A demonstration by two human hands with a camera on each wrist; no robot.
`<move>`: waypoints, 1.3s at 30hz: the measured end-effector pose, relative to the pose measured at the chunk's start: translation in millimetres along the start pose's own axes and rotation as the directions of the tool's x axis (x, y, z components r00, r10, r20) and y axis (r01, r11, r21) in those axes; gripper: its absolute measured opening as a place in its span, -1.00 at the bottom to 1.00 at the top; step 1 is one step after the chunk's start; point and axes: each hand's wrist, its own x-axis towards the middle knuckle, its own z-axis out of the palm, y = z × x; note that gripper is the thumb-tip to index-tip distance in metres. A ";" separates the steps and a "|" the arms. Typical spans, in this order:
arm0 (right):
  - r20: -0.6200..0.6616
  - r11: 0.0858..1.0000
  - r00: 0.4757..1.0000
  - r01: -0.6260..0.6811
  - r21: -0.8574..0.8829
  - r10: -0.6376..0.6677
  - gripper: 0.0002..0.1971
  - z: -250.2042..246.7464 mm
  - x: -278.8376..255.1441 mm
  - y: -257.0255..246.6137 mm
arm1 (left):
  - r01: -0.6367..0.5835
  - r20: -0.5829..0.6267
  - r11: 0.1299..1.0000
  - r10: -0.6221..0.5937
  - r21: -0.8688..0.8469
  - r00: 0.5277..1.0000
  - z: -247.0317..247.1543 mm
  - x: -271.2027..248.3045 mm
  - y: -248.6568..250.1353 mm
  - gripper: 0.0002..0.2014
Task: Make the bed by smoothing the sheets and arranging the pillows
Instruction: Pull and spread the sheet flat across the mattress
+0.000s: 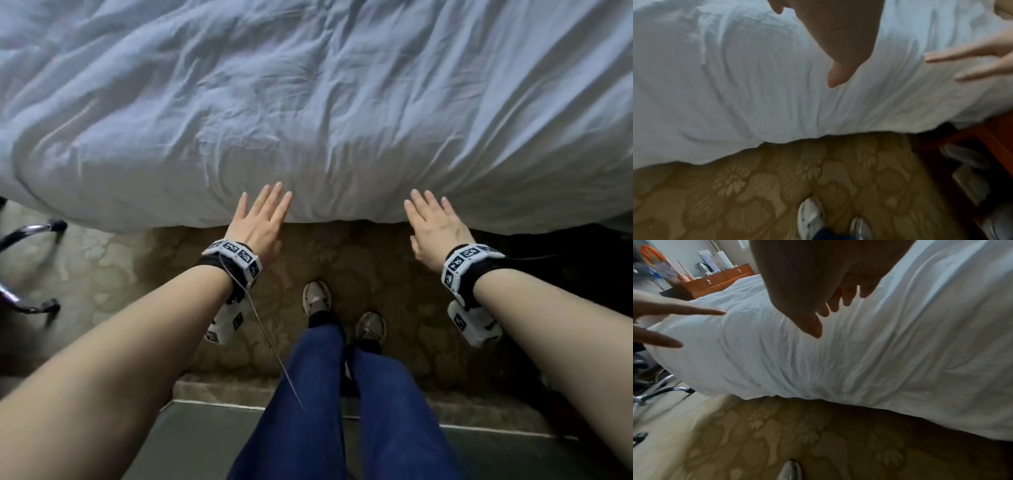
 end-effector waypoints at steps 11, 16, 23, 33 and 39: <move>-0.186 0.995 0.980 0.079 0.055 -0.067 -0.10 -57.1 137.4 -93.1 | 0.285 -0.022 0.958 -0.285 -0.038 0.958 3.3 84.6 -154.1 0.04; 0.035 0.997 0.998 -0.055 0.052 0.054 0.05 -41.5 197.6 -133.1 | 0.121 0.144 0.991 -0.111 -0.064 0.983 39.3 118.9 -201.8 0.10; 0.450 0.943 0.884 -0.246 0.226 0.123 -0.16 -83.6 173.4 -164.5 | -0.019 0.398 0.995 0.058 -0.102 0.915 21.2 109.7 -230.5 -0.08; 0.263 0.928 0.943 -0.270 0.258 0.201 -0.82 -302.1 163.6 -128.8 | 0.046 0.348 0.992 -0.002 -0.119 0.937 -183.2 88.2 -244.9 -0.68; -0.011 0.913 0.960 -0.261 0.314 0.278 -0.74 -430.2 127.1 -107.7 | 0.086 0.066 0.978 -0.075 -0.190 0.995 -327.2 59.5 -235.8 -0.65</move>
